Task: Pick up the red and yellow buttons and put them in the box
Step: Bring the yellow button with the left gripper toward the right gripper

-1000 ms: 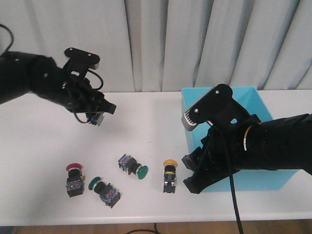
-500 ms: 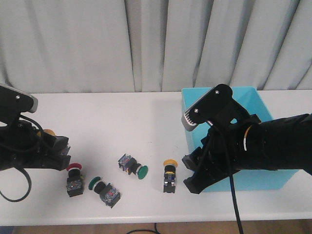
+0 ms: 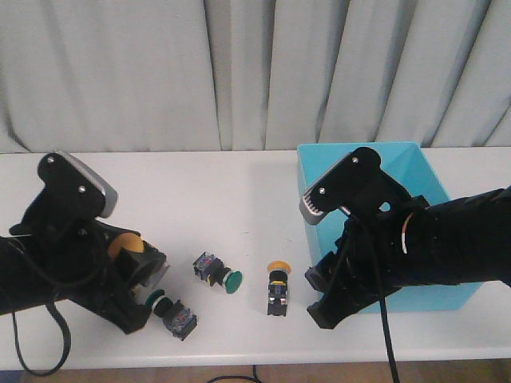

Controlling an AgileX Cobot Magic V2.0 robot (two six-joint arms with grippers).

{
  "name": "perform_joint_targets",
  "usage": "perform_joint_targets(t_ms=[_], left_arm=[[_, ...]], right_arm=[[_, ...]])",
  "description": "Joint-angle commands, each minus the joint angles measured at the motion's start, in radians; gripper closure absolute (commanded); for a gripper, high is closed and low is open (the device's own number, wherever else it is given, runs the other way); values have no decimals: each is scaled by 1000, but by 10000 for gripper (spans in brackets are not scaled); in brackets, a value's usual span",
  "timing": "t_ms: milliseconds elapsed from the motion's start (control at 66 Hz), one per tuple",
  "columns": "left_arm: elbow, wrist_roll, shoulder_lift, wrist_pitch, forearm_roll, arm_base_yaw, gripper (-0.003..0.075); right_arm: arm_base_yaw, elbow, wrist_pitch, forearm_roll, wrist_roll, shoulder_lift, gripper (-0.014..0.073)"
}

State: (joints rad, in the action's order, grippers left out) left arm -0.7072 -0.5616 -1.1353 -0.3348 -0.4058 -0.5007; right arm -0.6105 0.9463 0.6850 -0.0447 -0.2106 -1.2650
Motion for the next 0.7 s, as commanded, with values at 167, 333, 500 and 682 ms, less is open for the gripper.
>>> perform_joint_targets(t_ms=[167,333,500,682], left_arm=[[-28,-706,23,-176,-490,-43,574],[-28,-1060,23,-332,-860,-43,574],[-28,-1233,23,-337,-1048,-43,574],[-28,-1250,23,-351,-1070,-43,574]], right_arm=[[1,27,114,-73,-123,20,176],[1,27,178,-250,-346,20,176],[1,27,178,-390,-566,20,176],[1,27,160,-480,-805,20,176]])
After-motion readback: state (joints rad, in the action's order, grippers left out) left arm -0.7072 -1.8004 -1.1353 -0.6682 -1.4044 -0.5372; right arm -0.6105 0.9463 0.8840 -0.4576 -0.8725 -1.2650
